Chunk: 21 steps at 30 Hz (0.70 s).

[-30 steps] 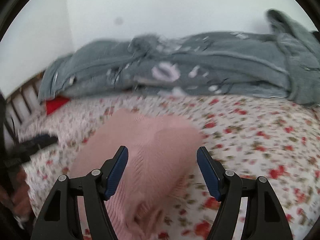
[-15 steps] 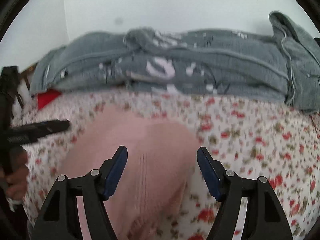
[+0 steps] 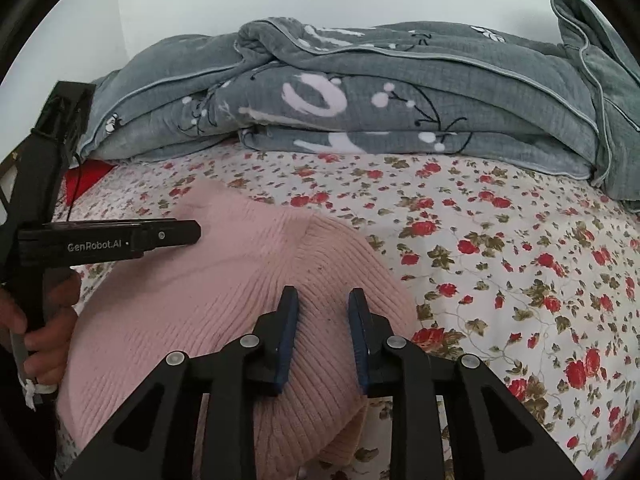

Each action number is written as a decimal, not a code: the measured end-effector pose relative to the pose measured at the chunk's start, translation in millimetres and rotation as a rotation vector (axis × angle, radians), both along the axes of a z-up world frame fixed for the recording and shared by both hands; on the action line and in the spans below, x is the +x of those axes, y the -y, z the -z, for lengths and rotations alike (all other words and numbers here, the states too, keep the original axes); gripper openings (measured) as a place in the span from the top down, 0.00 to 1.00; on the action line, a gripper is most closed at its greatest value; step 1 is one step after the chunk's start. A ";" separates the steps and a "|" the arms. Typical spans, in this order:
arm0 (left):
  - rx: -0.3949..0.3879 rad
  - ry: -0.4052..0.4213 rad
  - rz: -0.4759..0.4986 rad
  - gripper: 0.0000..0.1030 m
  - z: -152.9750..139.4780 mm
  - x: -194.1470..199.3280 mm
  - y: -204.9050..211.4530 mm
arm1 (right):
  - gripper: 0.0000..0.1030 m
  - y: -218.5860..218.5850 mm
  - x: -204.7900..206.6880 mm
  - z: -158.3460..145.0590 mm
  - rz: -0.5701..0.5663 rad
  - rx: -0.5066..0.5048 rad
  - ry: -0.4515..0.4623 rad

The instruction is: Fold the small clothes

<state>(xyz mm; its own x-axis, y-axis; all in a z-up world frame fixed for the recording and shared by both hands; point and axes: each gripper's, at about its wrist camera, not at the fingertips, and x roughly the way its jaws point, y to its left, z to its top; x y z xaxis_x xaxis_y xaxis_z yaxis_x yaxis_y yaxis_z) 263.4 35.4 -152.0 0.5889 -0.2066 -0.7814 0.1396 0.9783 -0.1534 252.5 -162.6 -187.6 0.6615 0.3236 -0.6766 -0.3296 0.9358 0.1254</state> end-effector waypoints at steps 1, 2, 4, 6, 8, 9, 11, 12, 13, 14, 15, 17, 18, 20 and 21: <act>0.007 0.001 0.001 0.67 0.3 -0.3 0.9 | 0.76 -1.3 -0.6 0.6 0.001 -0.009 0.007; 0.011 -0.001 0.003 0.67 0.4 -0.2 0.3 | 0.76 -1.8 -1.4 0.8 0.002 -0.015 0.011; 0.001 -0.006 0.004 0.65 -0.5 0.0 -0.5 | 0.72 -2.0 -0.9 1.3 0.004 -0.021 0.012; -0.032 -0.014 0.007 0.63 -5.0 -1.4 -5.0 | 0.66 0.5 -1.8 -1.4 0.015 -0.018 0.000; -0.073 -0.005 0.006 0.53 -12.2 -8.5 -13.5 | 0.64 7.5 -3.4 -6.4 0.030 0.009 -0.014; -0.075 0.007 0.003 0.49 -15.9 -12.9 -17.4 | 0.63 10.3 -4.8 -8.6 0.036 0.025 -0.016; -0.057 0.041 -0.015 0.44 -21.4 -24.8 -23.9 | 0.63 16.3 -14.3 -13.8 0.047 0.070 -0.007; -0.055 0.040 -0.018 0.44 -20.9 -28.2 -26.4 | 0.63 15.7 -19.6 -14.2 0.041 0.068 0.002; -0.063 0.030 -0.016 0.44 -18.4 -30.6 -27.8 | 0.63 11.9 -26.0 -12.3 0.038 0.029 0.017; -0.078 0.010 -0.011 0.44 -13.6 -32.1 -29.0 | 0.63 8.2 -29.9 -9.1 0.040 -0.009 0.027; -0.085 -0.018 -0.008 0.44 -7.0 -32.6 -28.5 | 0.63 3.9 -33.9 -5.1 0.044 -0.047 0.038; -0.080 -0.043 -0.016 0.43 3.3 -35.2 -26.6 | 0.63 0.2 -38.5 -4.2 0.054 -0.076 0.056; -0.082 -0.036 -0.022 0.43 3.7 -38.7 -27.4 | 0.63 0.2 -38.4 -6.7 0.053 -0.078 0.049; -0.125 -0.039 -0.034 0.43 -1.6 -46.1 -33.9 | 0.61 4.4 -36.5 -13.1 0.060 -0.064 0.019; -0.149 -0.043 -0.037 0.43 -3.9 -49.8 -37.5 | 0.58 8.3 -37.0 -15.8 0.067 -0.046 0.006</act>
